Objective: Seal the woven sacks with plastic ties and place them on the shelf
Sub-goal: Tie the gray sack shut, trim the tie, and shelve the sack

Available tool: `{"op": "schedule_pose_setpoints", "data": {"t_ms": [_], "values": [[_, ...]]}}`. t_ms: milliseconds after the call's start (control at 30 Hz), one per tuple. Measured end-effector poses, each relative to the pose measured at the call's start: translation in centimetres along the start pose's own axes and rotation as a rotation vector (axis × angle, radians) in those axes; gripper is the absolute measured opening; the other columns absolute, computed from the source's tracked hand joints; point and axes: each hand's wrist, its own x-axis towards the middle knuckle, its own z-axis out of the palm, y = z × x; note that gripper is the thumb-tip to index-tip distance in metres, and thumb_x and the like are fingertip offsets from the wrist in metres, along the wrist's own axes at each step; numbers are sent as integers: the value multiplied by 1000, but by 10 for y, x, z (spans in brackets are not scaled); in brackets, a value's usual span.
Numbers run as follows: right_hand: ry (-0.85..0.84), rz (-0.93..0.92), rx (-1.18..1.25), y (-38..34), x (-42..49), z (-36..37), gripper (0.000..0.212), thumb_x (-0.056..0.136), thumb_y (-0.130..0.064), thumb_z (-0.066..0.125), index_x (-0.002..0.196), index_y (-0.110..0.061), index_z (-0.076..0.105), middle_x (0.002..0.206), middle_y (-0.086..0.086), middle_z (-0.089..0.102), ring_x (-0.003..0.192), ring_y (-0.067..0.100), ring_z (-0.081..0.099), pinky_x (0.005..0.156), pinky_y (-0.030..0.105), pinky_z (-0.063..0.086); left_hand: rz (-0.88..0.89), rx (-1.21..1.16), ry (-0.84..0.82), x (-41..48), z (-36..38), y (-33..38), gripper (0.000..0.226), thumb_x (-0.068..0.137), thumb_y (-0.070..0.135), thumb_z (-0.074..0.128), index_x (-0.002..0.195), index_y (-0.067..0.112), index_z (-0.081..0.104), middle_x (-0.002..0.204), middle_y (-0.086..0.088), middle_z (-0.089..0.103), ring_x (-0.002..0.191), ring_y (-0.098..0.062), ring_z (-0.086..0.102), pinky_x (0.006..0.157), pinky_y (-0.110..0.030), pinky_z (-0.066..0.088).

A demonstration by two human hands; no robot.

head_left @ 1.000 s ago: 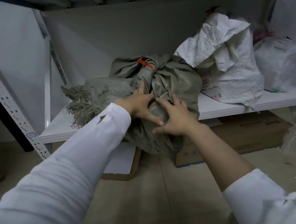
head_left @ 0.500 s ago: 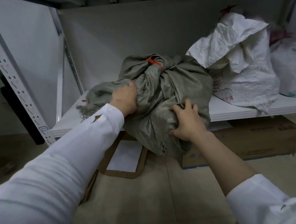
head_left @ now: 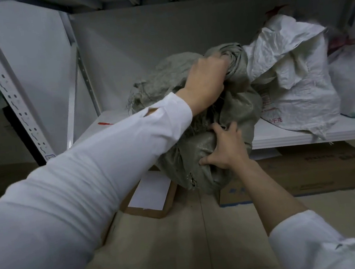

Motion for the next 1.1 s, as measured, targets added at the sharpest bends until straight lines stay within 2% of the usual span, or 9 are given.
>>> {"op": "schedule_pose_setpoints", "data": {"t_ms": [100, 433, 667, 767, 833, 900, 967, 1033, 1100], "values": [[6, 7, 40, 1, 10, -6, 96, 46, -53, 88, 127, -31, 40, 128, 12, 29, 119, 38, 36, 93, 43, 44, 57, -12, 24, 4, -4, -14, 20, 78, -6, 47, 93, 5, 52, 111, -17, 56, 88, -41, 57, 61, -41, 35], [-32, 57, 15, -2, 55, -31, 96, 41, -58, 87, 117, -31, 36, 127, 12, 33, 118, 36, 37, 92, 49, 47, 80, 148, 49, 33, -14, -54, 20, 83, -4, 49, 102, 2, 52, 113, -18, 51, 84, -44, 55, 58, -40, 29], [113, 10, -11, -30, 91, -39, 97, 42, -62, 85, 118, -26, 37, 129, 14, 36, 119, 35, 36, 95, 50, 43, 77, 143, 134, 50, 0, -84, 17, 80, -1, 52, 96, 3, 52, 109, -17, 52, 77, -44, 54, 55, -40, 29], [120, 30, 57, -24, 106, -38, 91, 49, -59, 84, 118, -24, 37, 131, 13, 36, 122, 37, 35, 96, 50, 41, 102, 153, 78, 44, 16, -93, 18, 83, 0, 54, 100, 3, 53, 108, -18, 52, 79, -44, 56, 54, -39, 30], [125, 51, 144, -7, 115, -40, 80, 52, -57, 83, 111, -26, 38, 128, 11, 38, 121, 37, 37, 96, 49, 42, 89, 208, -21, 37, 29, -96, 22, 89, 4, 52, 110, 4, 53, 114, -18, 51, 86, -44, 58, 57, -39, 32], [107, 68, 233, 13, 120, -44, 72, 53, -54, 83, 106, -27, 41, 124, 8, 39, 119, 34, 40, 95, 45, 43, 21, 246, -154, 27, 42, -97, 30, 92, 8, 50, 122, 6, 49, 121, -17, 49, 97, -43, 58, 62, -41, 33], [78, 76, 277, 27, 120, -46, 69, 55, -51, 83, 107, -28, 44, 123, 6, 39, 119, 32, 41, 97, 44, 42, -60, 217, -273, 13, 59, -99, 51, 89, 13, 57, 135, 6, 37, 129, -18, 46, 107, -42, 56, 68, -44, 40], [53, 47, 267, 32, 116, -46, 71, 57, -49, 84, 111, -28, 43, 125, 6, 39, 120, 31, 40, 97, 42, 41, -111, 118, -371, -4, 75, -98, 94, 80, 25, 69, 149, 4, 9, 140, -19, 37, 115, -40, 52, 81, -46, 47], [41, 10, 255, 30, 110, -45, 75, 57, -50, 84, 115, -28, 41, 126, 7, 39, 119, 31, 40, 96, 41, 40, -108, -7, -396, -22, 85, -92, 128, 70, 34, 77, 149, 10, -21, 149, -20, 24, 119, -40, 50, 89, -48, 50]]}}
